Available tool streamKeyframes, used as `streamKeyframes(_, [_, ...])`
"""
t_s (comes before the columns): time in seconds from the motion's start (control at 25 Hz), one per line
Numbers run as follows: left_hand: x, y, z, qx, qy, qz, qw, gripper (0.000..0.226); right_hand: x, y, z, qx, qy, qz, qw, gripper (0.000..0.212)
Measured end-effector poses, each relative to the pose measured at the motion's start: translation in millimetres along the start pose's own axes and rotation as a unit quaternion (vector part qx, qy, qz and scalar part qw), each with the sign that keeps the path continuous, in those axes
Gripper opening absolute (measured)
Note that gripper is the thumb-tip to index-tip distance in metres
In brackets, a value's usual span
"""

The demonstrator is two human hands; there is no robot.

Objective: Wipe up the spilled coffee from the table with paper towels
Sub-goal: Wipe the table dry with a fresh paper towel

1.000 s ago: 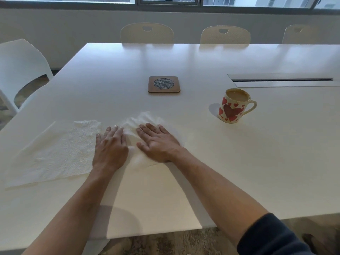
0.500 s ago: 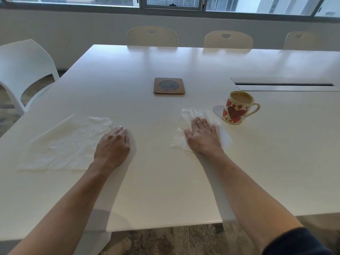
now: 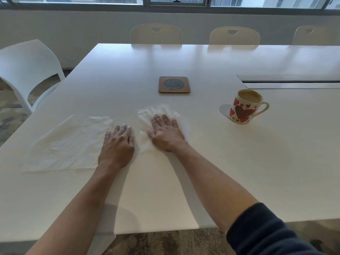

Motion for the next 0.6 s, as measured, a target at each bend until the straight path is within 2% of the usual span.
streamKeyframes(0.12, [-1.9,-1.5,-1.5,-0.007,0.005,-0.001,1.000,0.053,-27.7,-9.1,12.1,-0.006,0.065,0.012,0.998,0.062])
streamKeyframes(0.24, [-3.4,-0.8,-0.9,-0.007,0.005,-0.001,1.000,0.053,-24.1,-9.6,30.9,0.009,0.073,0.012,0.997,0.061])
streamKeyframes(0.44, [-3.4,2.3,2.8,-0.001,-0.009,-0.019,1.000,0.052,26.2,3.1,56.8,0.027,-0.003,-0.002,1.000,0.061])
streamKeyframes(0.6, [-0.1,2.0,5.9,0.005,-0.028,-0.029,0.999,0.051,98.1,14.5,86.6,0.046,-0.103,-0.009,0.994,0.065])
Point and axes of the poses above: each hand's wrist, its own z-axis away from the middle knuckle, its own y-axis out of the back of the hand, x = y × z, the point moved 10 cm from there along -z, towards the middle knuckle, and after that the axes turned 4 degrees about y, right-handed, at the moved point
